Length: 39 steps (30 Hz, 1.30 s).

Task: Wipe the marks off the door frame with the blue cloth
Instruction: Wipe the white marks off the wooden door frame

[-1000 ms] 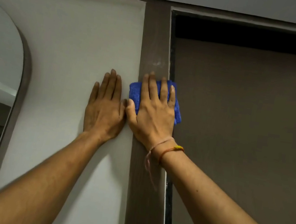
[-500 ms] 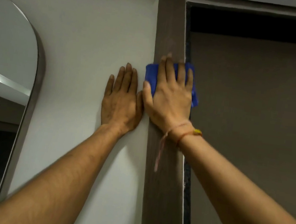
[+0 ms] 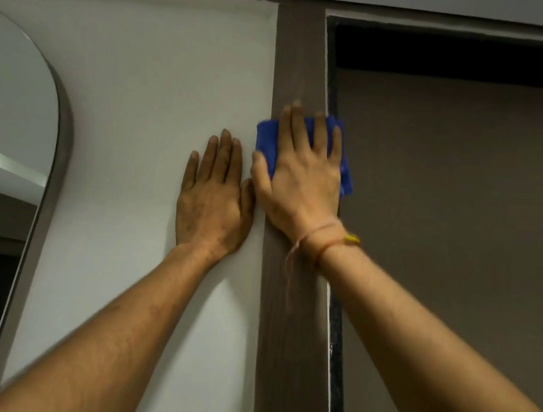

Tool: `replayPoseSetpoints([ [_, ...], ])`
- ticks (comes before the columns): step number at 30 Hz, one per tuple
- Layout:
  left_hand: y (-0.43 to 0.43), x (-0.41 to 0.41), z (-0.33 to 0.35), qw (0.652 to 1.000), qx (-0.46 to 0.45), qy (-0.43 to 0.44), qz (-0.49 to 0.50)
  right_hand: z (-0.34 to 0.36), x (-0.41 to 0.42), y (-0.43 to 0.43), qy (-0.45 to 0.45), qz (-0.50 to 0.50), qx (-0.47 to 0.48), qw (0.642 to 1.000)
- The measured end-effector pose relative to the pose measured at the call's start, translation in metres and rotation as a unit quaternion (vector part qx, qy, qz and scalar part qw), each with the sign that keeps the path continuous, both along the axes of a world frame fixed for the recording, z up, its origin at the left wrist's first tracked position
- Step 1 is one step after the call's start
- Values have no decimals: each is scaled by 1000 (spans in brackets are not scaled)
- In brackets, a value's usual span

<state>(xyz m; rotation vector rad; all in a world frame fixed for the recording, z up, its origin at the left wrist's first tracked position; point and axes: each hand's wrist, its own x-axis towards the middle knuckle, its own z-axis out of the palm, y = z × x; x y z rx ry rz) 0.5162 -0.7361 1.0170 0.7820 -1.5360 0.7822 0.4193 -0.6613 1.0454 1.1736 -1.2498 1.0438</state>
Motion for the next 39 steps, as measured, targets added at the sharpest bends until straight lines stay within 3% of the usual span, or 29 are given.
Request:
replayPoseSetpoints([
  [6, 2, 1, -11, 1000, -6, -1, -1, -141, -8, 9, -19, -14, 27, 999],
  [10, 2, 1, -20, 1000, -1, 2, -4, -84, -11, 12, -6, -12, 54, 998],
  [14, 4, -1, -26, 1000, 5, 4, -13, -9, 0, 5, -51, -15, 31, 998],
  [16, 3, -1, -38, 1000, 14, -4, -3, -29, 3, 0, -35, -20, 17, 999],
  [21, 0, 2, -71, 999, 15, -34, 23, -156, -1, 9, 10, -42, 38, 998],
  [23, 2, 4, -75, 999, 16, -41, 13, -150, -4, 10, 10, -46, 56, 997],
  [28, 7, 5, -80, 999, 17, -34, -28, -35, 3, 4, -17, -38, 41, 998],
  [30, 9, 5, -81, 999, 12, -30, -38, -21, 6, -1, -27, -51, 37, 998],
  [36, 3, 5, -82, 999, 18, -42, 7, -136, -3, 7, -9, -40, 23, 999],
  [39, 4, 4, -82, 999, 17, -36, -3, -120, -11, 10, -18, -29, 54, 998],
])
